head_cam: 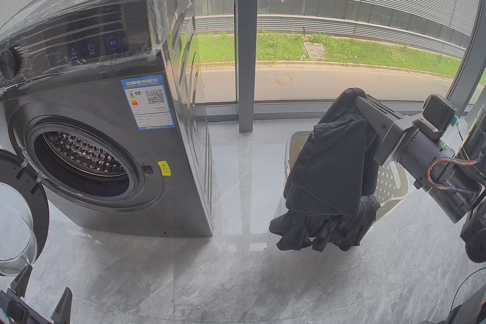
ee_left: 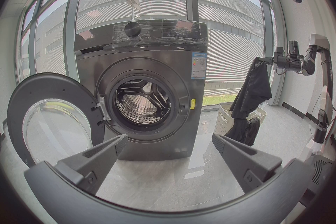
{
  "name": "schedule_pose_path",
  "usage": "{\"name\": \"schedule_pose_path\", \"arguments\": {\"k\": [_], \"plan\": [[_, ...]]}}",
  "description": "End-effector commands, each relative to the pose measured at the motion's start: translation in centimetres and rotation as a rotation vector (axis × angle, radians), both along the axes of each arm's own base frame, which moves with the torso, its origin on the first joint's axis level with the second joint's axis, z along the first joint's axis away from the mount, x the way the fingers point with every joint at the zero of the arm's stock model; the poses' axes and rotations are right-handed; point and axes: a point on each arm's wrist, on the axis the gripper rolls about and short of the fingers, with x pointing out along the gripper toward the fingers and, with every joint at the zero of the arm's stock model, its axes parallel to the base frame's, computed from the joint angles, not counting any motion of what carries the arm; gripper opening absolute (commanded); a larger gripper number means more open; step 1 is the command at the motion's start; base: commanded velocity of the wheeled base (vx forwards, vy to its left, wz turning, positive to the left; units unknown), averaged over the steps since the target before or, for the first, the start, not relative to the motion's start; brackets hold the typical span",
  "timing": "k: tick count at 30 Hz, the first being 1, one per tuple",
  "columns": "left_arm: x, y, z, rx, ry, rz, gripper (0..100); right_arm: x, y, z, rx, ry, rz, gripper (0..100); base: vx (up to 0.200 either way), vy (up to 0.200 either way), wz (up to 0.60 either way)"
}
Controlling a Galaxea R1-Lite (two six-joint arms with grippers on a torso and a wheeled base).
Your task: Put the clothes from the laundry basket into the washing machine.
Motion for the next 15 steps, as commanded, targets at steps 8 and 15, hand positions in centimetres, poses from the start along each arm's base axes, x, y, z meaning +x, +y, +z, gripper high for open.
{"name": "schedule_pose_path", "arguments": {"k": [8,15], "plan": [[0.00,0.00,-0.53,-0.002,0.000,0.001,100,-0.05,-0.05,-0.12,-0.003,0.004,0.000,0,-0.100,0.000,0.00],[0.00,0.00,-0.53,0.000,0.000,0.001,100,-0.04,-0.05,-0.35,-0.008,0.011,0.000,0,-0.200,0.000,0.00]]}}
